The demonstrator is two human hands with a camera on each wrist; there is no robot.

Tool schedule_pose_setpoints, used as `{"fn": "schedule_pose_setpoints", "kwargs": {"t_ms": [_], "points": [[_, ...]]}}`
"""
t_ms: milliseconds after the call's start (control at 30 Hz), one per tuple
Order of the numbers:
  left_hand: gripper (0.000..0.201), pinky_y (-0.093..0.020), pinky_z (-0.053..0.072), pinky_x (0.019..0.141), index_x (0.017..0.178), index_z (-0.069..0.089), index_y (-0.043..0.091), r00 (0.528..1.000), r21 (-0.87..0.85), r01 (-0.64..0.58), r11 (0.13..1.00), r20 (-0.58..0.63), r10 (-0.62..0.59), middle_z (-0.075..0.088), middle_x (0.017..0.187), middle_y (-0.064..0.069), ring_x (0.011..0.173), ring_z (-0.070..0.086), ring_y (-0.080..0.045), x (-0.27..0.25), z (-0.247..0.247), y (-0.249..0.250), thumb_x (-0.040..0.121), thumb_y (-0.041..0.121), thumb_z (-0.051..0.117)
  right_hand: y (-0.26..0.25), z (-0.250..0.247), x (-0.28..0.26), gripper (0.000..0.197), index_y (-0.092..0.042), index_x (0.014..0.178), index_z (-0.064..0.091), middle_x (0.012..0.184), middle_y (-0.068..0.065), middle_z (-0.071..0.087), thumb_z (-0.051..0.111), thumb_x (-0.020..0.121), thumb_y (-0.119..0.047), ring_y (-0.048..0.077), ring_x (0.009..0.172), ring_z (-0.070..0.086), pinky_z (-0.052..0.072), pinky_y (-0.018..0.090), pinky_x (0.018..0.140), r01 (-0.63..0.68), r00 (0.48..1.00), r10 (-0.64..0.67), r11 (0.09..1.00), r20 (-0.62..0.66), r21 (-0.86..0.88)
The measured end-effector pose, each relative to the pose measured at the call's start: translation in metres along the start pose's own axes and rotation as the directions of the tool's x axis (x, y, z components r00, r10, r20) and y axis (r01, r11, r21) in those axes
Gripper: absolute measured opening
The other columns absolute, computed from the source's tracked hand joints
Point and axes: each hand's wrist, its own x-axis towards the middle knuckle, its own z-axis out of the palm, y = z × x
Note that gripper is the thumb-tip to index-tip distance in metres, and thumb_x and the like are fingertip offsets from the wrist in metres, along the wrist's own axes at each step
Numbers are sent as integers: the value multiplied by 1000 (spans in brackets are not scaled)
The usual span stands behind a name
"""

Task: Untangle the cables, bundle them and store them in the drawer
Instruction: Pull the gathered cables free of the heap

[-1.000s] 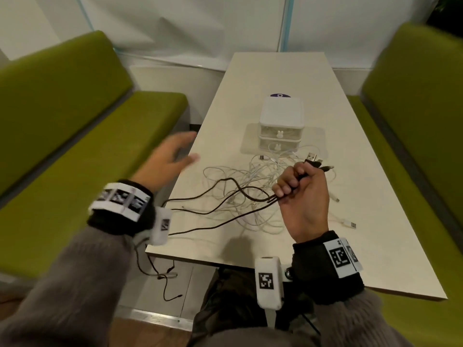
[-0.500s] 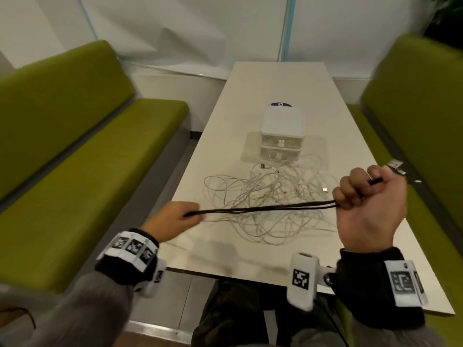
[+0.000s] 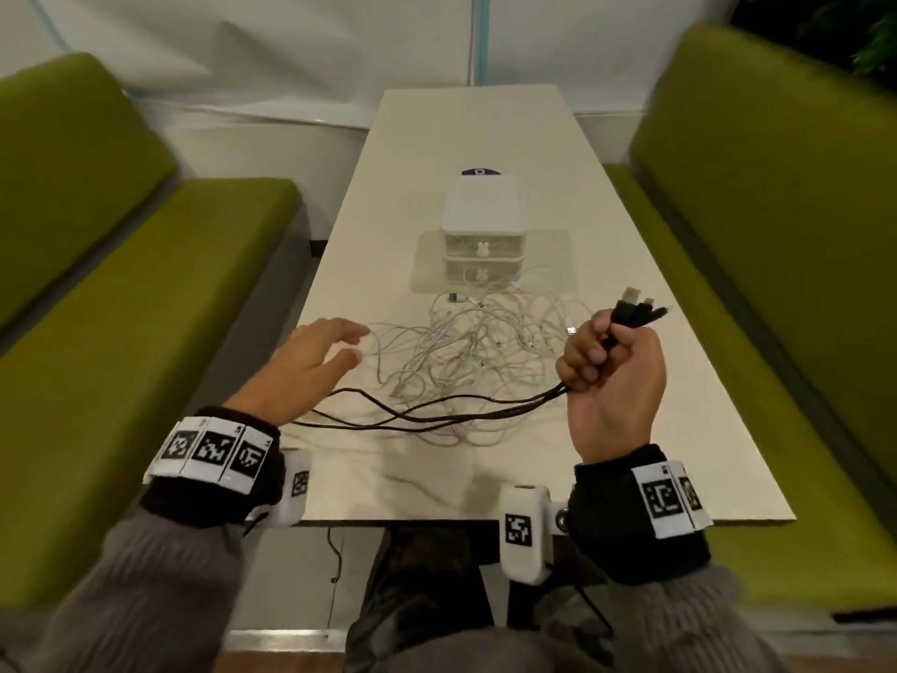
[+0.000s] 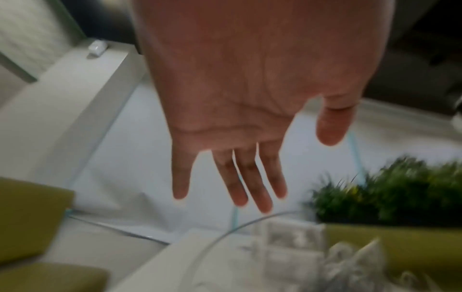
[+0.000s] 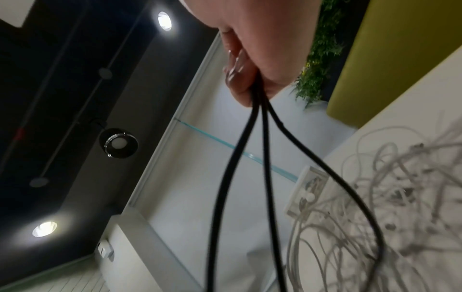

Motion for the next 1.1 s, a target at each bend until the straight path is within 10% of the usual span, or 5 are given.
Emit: {"fn": "schedule_pose_setpoints", "kwargs": {"t_ms": [233,400,567,933,1100], "points": [[47,-5,28,100,140,38,20,917,-276,-399,874,-104,386,44,140,7,124,39,3,9,28,145,97,39,40,26,8,-9,11,-19,57,32,52,-4,29,39,65,-17,11,48,19,17,24,45,29,995,-12,984,98,-177],[41,-22,29,107,139,42,14,850,-160,-503,849,87,520,46,141,-1,129,41,-10,17,58,180,101,29,33,36,12,-21,29,-21,74,50,71,13,53,34,97,-24,10,69,45,41,37,61,123,988,-60,869,145,-479],[36,-15,34,97,125,57,13,838,-58,-531,845,111,534,58,125,1,115,52,-10,18,62,156,102,24,31,25,1,-13,34,-8,79,56,69,9,48,29,98,-13,17,62,43,38,25,53,-130,975,182,929,124,-347],[44,-21,27,111,137,44,23,844,-289,-466,836,138,518,44,143,6,133,36,-3,18,58,141,96,16,31,28,-2,-10,28,-11,64,47,55,-1,39,35,89,-5,14,52,30,30,21,44,-91,961,197,887,194,-453],[44,-8,28,104,133,46,27,929,-420,-356,835,-254,269,48,138,10,130,38,0,22,23,107,92,13,36,5,-15,7,21,-18,55,37,49,-8,23,34,74,-12,5,39,16,10,18,37,-129,980,158,966,120,-223]]}}
